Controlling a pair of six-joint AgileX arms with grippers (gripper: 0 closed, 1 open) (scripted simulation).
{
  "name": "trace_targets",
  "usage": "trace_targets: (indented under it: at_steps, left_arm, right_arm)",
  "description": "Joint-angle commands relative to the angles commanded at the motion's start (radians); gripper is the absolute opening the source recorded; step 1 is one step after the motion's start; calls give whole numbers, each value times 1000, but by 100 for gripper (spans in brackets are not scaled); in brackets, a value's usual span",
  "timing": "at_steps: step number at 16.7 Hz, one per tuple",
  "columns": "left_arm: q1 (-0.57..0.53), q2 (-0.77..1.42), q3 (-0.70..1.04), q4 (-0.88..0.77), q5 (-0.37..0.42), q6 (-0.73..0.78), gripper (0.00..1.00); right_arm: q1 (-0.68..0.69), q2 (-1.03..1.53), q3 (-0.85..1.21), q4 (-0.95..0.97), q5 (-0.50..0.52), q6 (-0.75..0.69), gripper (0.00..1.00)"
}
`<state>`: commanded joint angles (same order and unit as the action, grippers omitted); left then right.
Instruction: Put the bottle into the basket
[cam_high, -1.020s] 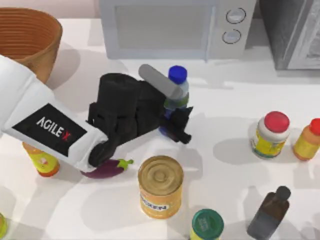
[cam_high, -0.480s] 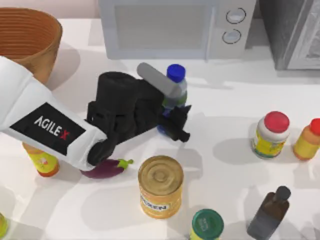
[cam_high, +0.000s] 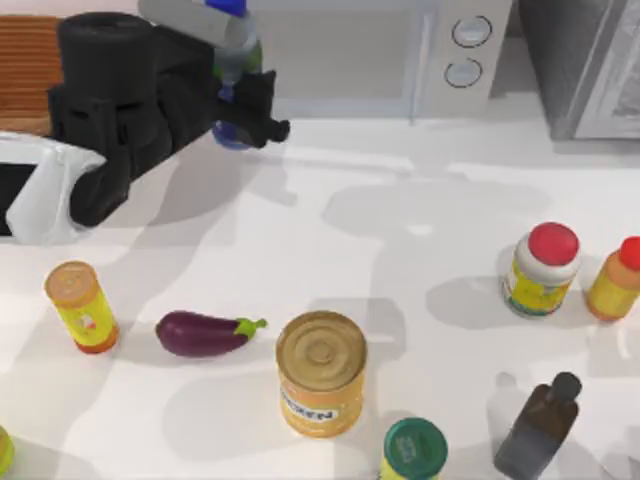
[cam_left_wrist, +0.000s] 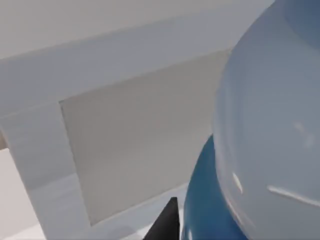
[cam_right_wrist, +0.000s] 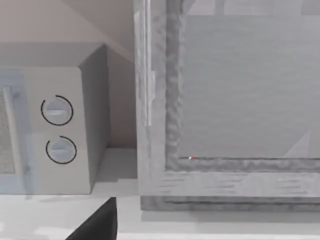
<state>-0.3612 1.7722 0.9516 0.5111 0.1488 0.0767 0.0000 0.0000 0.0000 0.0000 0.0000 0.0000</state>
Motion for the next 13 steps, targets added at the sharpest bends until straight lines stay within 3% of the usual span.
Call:
trace_targets:
  at_steps: [13]
  left_arm:
    - [495,-225,280,-531,24,0,0]
  right_arm:
    - [0,0,0,0,0,0,100]
